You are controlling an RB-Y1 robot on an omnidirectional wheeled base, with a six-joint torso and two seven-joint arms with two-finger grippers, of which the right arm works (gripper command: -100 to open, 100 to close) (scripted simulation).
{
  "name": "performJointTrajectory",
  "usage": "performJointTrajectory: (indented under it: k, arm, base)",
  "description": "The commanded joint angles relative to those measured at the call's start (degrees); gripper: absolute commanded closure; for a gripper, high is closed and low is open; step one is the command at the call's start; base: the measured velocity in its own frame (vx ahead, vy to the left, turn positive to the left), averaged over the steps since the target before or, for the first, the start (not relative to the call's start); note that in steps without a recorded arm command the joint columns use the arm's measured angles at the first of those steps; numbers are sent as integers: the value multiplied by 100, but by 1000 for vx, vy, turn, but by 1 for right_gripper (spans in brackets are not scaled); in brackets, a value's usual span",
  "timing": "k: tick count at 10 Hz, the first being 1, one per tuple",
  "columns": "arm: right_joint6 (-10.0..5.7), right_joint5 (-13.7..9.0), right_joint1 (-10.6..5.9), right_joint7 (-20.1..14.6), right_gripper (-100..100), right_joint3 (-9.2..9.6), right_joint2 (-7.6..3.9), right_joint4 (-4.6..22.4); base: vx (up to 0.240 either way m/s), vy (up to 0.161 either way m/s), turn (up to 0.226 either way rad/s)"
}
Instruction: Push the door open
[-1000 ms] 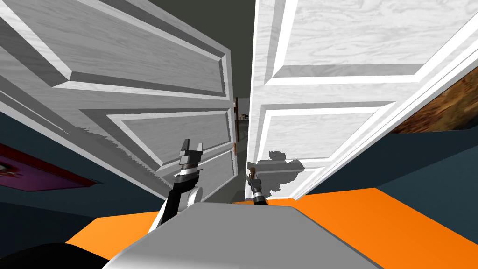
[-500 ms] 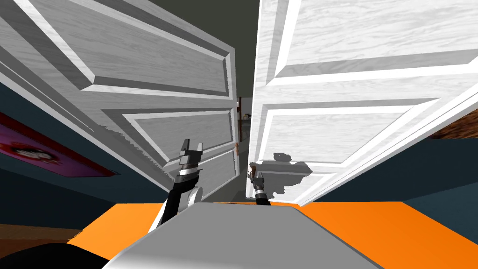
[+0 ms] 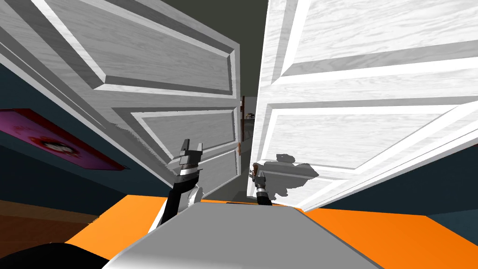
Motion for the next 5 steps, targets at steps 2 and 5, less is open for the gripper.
performJointTrajectory:
  k: [2, 5]
  arm:
    - [-62, -90, 152, 131, 100, -219, -147, -271]
    - [-62, -90, 152, 131, 100, -219, -147, -271]
  base:
    - [11, -2, 56]
    - [9, -2, 100]
